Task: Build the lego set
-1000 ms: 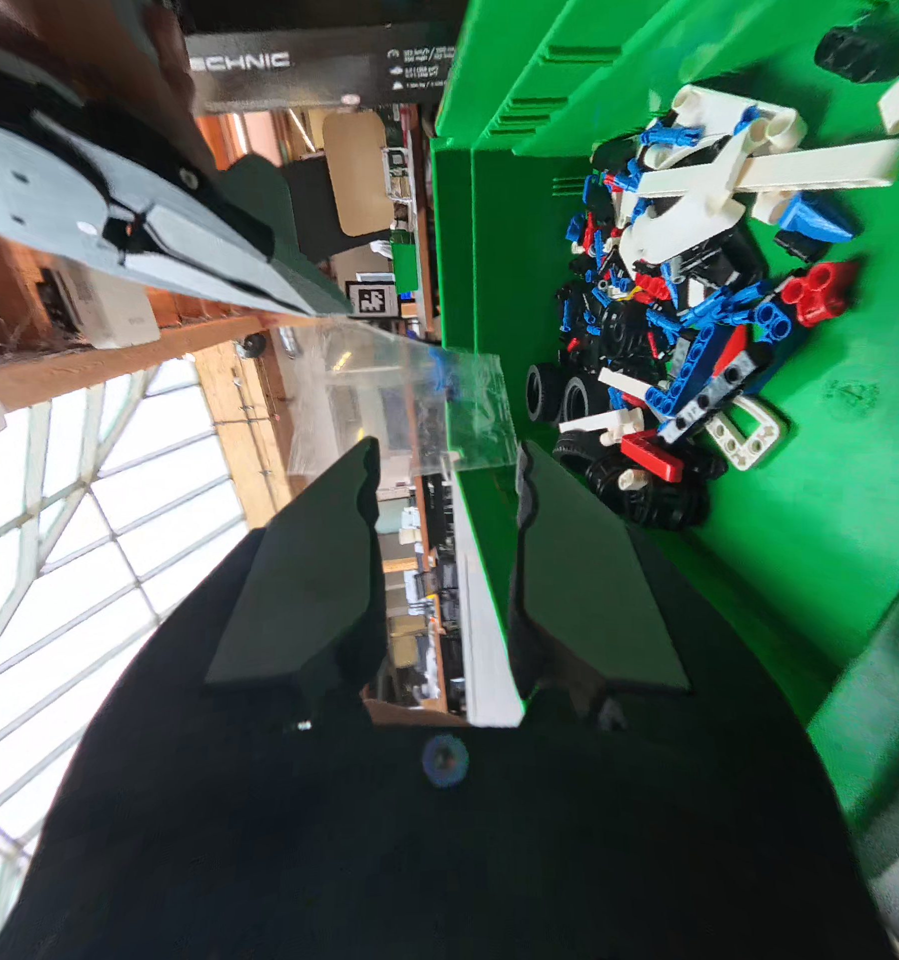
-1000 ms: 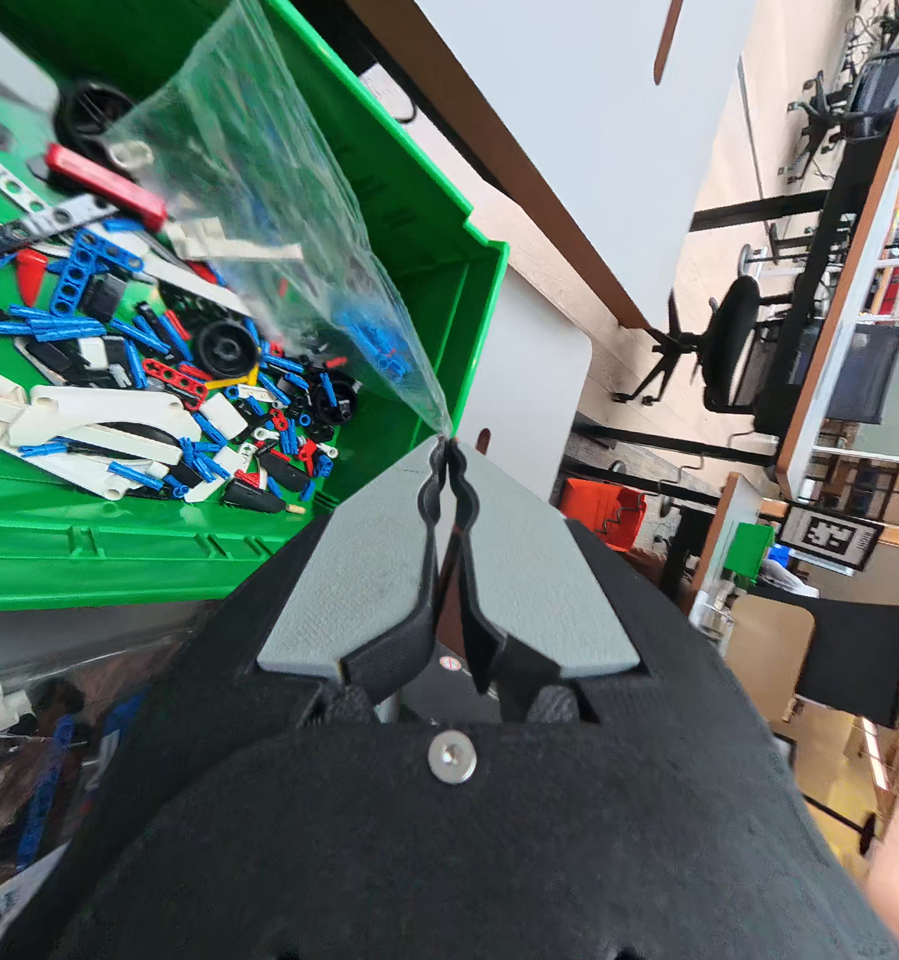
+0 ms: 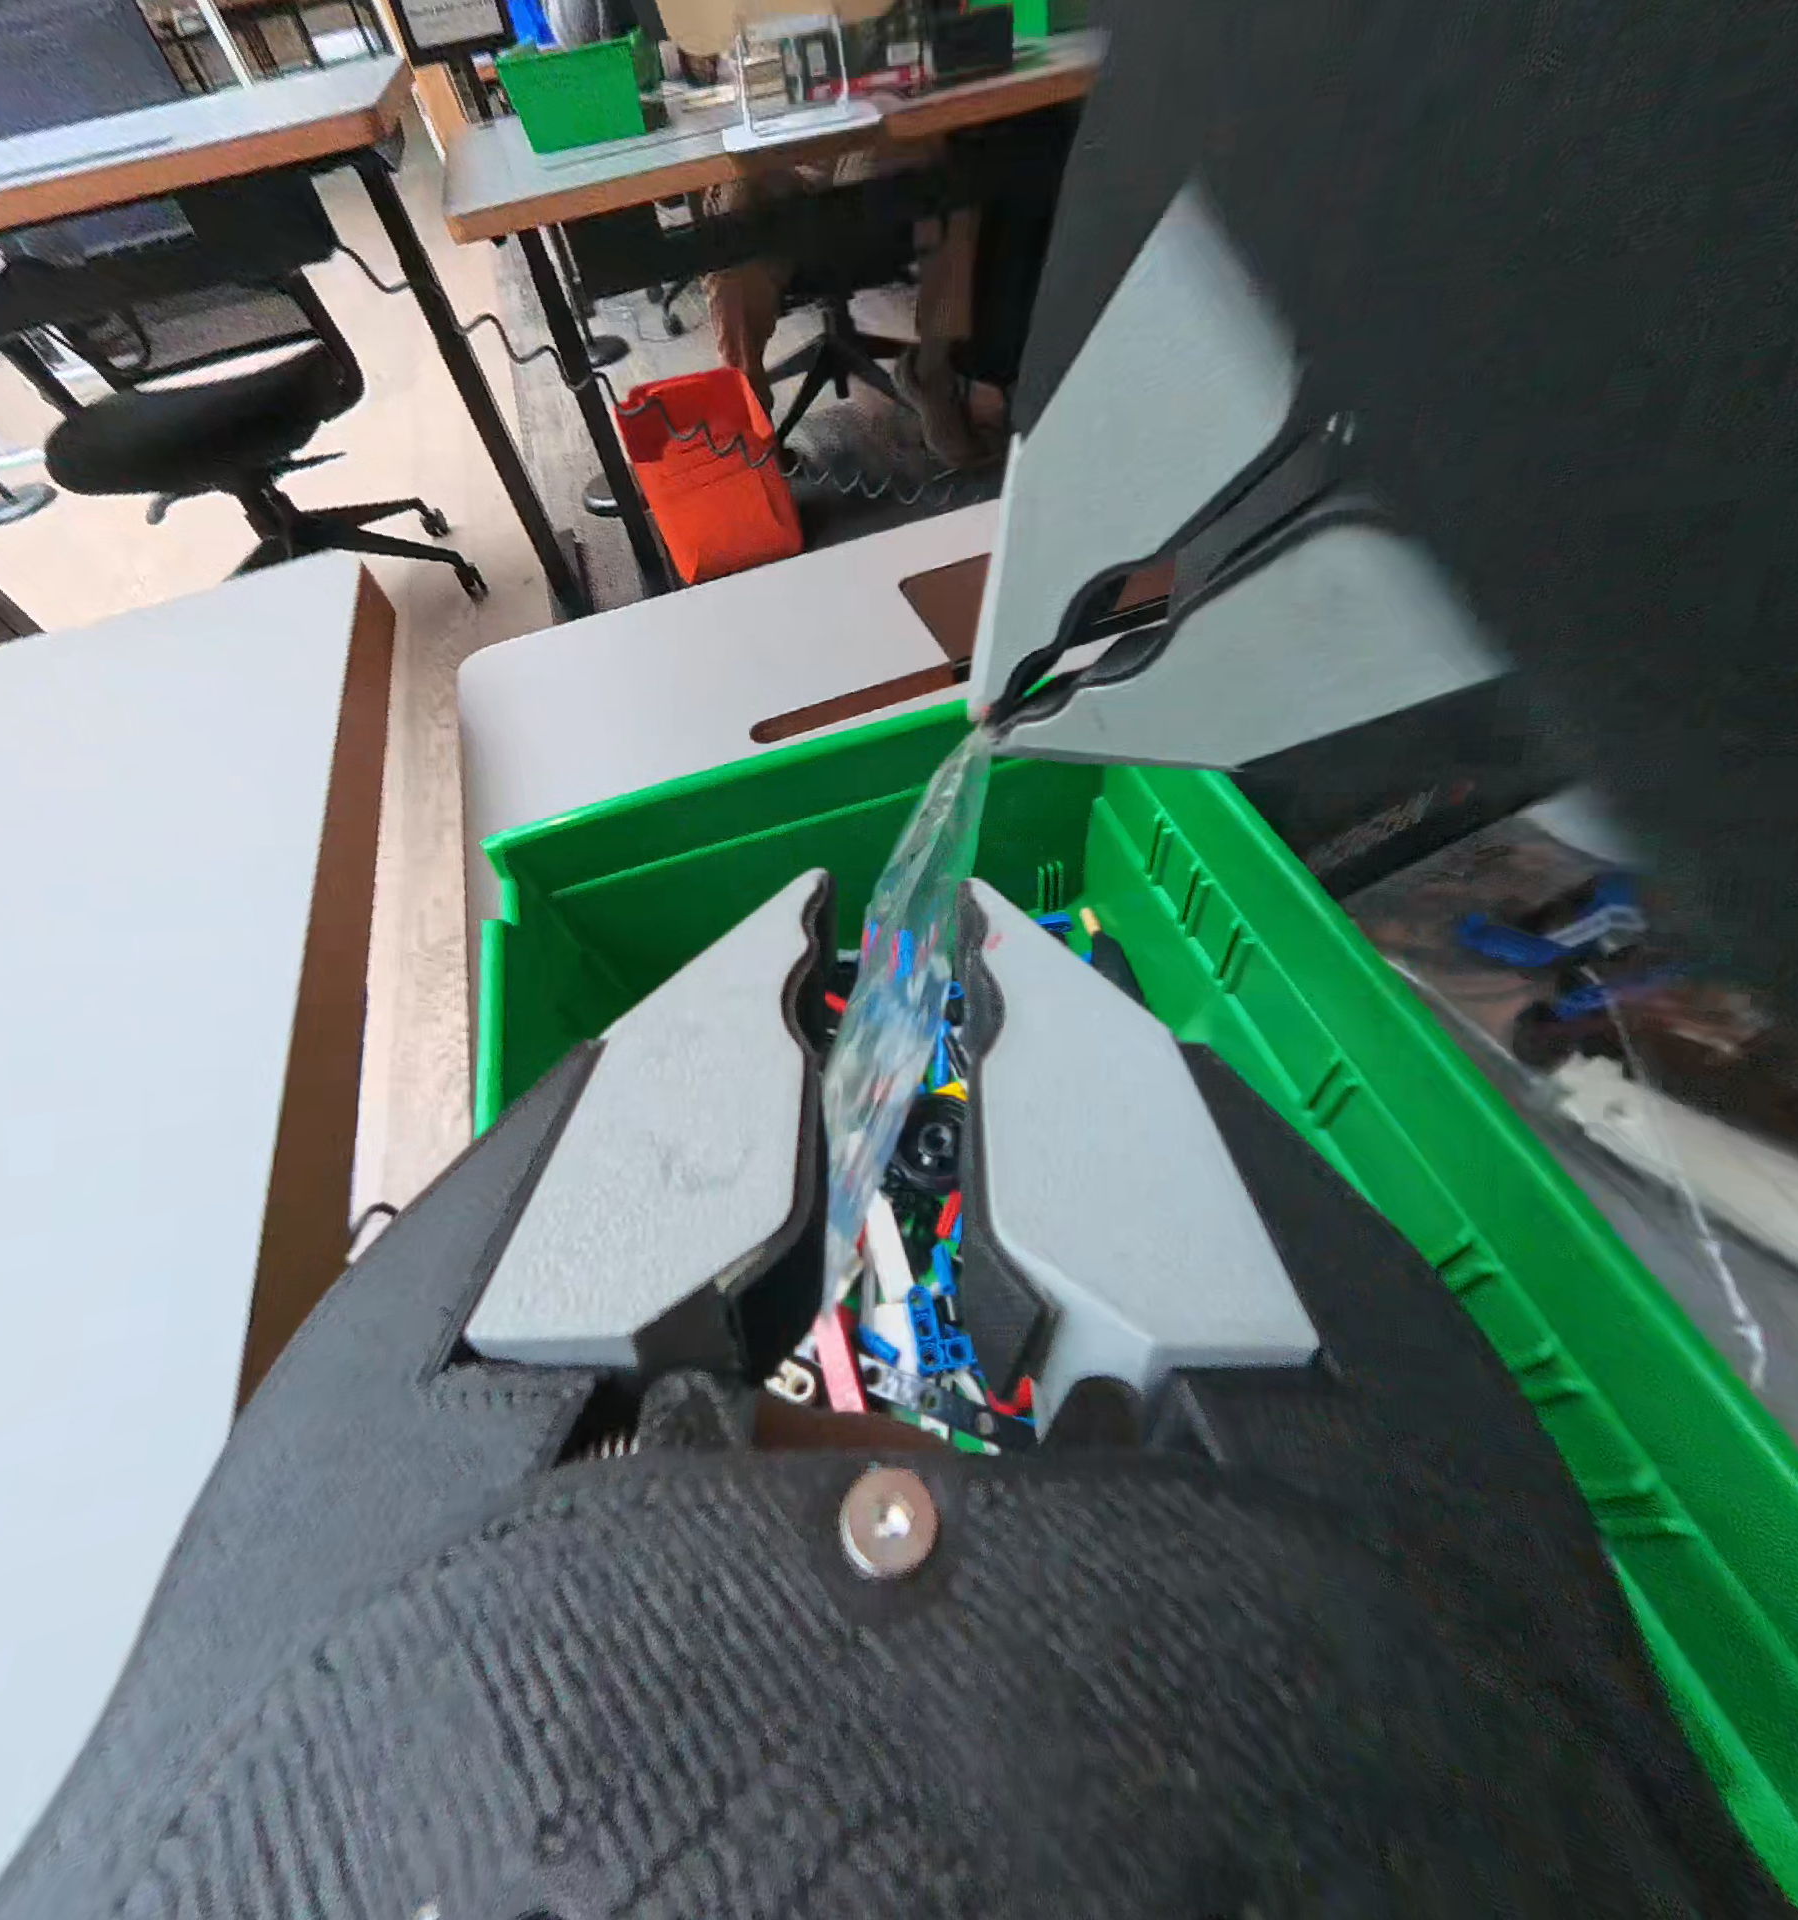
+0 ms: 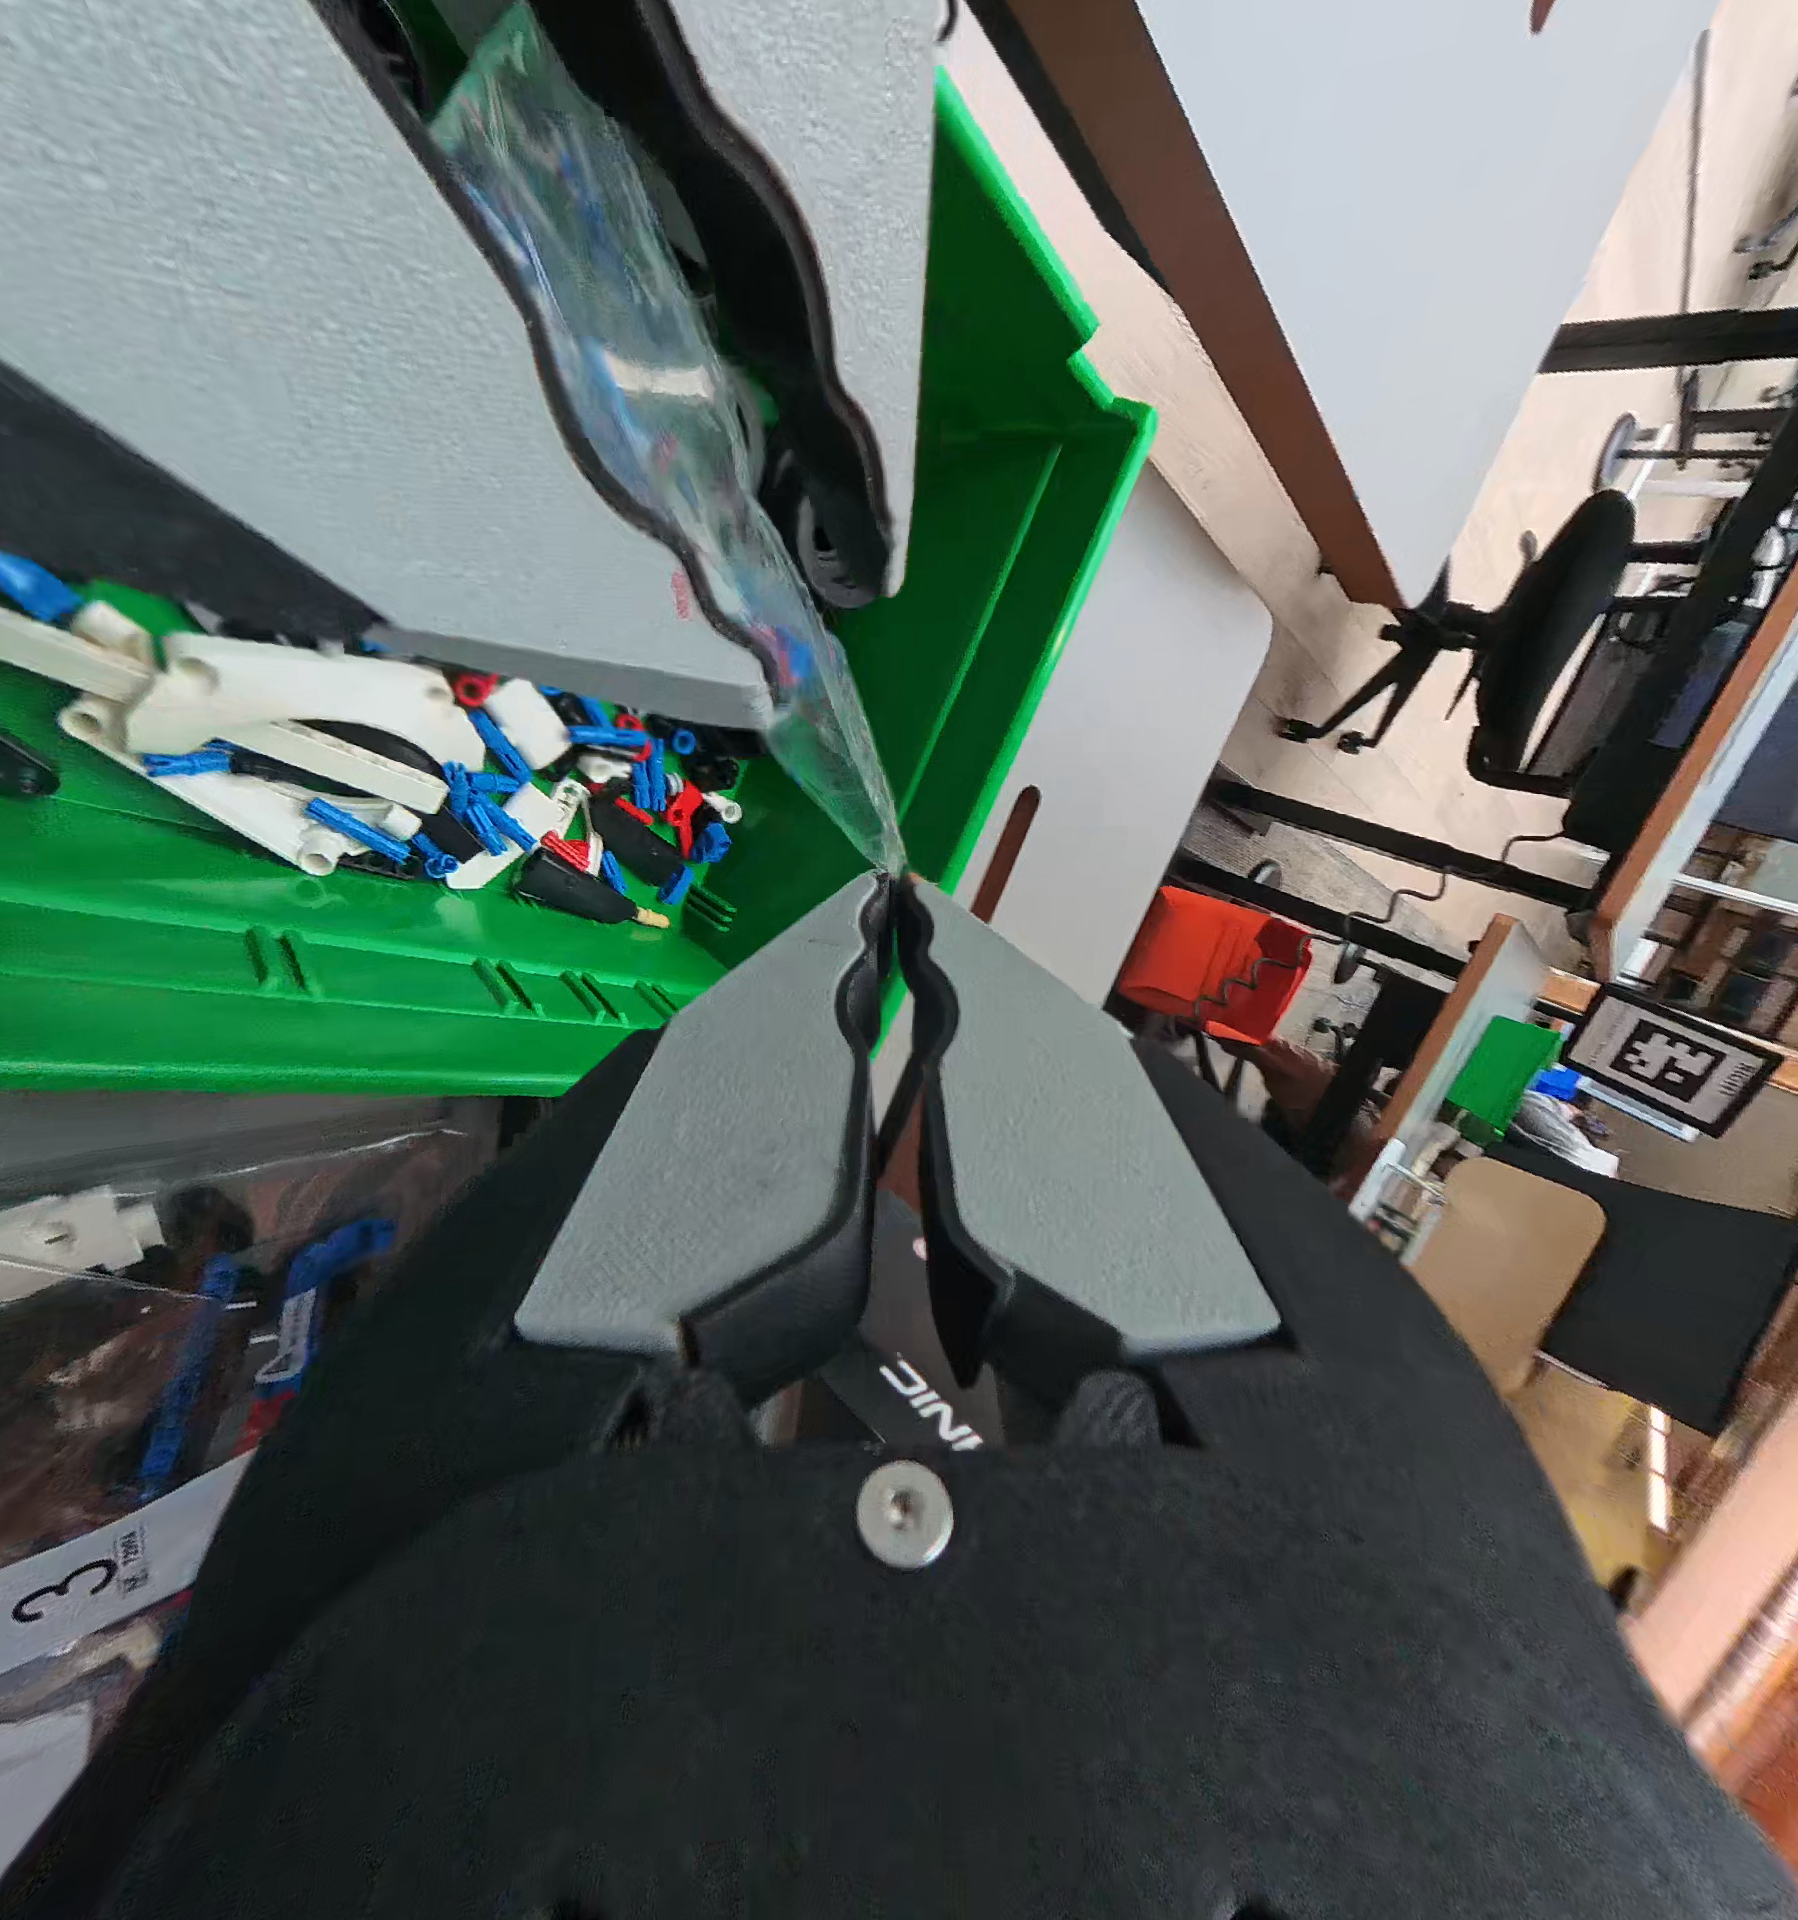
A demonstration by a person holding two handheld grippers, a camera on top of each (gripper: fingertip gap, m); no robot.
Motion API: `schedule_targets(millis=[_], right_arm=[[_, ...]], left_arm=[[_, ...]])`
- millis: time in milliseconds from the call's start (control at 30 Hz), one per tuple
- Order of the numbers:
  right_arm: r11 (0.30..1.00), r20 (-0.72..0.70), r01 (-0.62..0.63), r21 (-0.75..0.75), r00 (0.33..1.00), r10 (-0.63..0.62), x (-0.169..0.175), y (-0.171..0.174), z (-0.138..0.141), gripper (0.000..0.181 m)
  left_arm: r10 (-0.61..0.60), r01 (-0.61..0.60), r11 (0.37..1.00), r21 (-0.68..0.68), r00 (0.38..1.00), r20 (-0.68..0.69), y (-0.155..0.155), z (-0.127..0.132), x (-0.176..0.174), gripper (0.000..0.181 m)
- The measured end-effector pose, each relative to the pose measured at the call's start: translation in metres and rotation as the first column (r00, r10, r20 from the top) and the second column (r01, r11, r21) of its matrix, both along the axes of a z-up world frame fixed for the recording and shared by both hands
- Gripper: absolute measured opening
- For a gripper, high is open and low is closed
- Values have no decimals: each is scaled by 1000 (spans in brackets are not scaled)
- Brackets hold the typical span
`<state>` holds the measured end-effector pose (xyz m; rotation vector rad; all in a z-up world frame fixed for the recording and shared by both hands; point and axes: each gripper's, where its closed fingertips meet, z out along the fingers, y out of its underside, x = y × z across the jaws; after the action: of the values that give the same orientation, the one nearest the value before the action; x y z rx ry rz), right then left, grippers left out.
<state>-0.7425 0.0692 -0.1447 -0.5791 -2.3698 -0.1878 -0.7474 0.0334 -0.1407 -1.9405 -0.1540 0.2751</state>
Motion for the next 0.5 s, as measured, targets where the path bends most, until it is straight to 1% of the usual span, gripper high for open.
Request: schedule_targets(millis=[100, 200, 233, 267, 300, 333, 367, 433, 500], right_arm=[[998, 16, 7, -70, 1000, -5, 1, -2, -1, 0], [991, 35, 16, -130, 999, -12, 2, -5, -2, 0], [988, 43, 13, -153, 999, -7, 3, -8, -3, 0], [985, 54, 12, -173, 999, -3, 4, -10, -4, 0], [983, 60, 11, -186, 998, 1, 5, -12, -5, 0], [980, 58, 5, -198, 998, 7, 5, -14, -5, 0], [978, 58, -1, -210, 998, 13, 5, -16, -4, 0], [976, 74, -9, -216, 997, 25, 7, -19, -5, 0], [976, 77, -21, -217, 996, 39, 9, -21, -6, 0]], left_arm=[[-23, 21, 999, 40, 998, 57, 0, -5, 1, 0], [-17, 12, 998, 63, 997, 72, 1, -5, 0, 0], [-14, 9, 998, 58, 997, 78, 1, -5, -1, 8], [-13, 10, 999, 44, 996, 86, 2, -6, -1, 28], [-24, 22, 1000, 22, 996, 91, 3, -9, 1, 37], [-41, 41, 999, -2, 995, 90, 4, -11, 3, 35], [-49, 51, 998, -22, 996, 77, 5, -13, 5, 28], [-37, 39, 998, -47, 999, 35, 5, -13, 2, 8], [-66, 68, 996, -49, 996, 56, 5, -13, 6, 3]])
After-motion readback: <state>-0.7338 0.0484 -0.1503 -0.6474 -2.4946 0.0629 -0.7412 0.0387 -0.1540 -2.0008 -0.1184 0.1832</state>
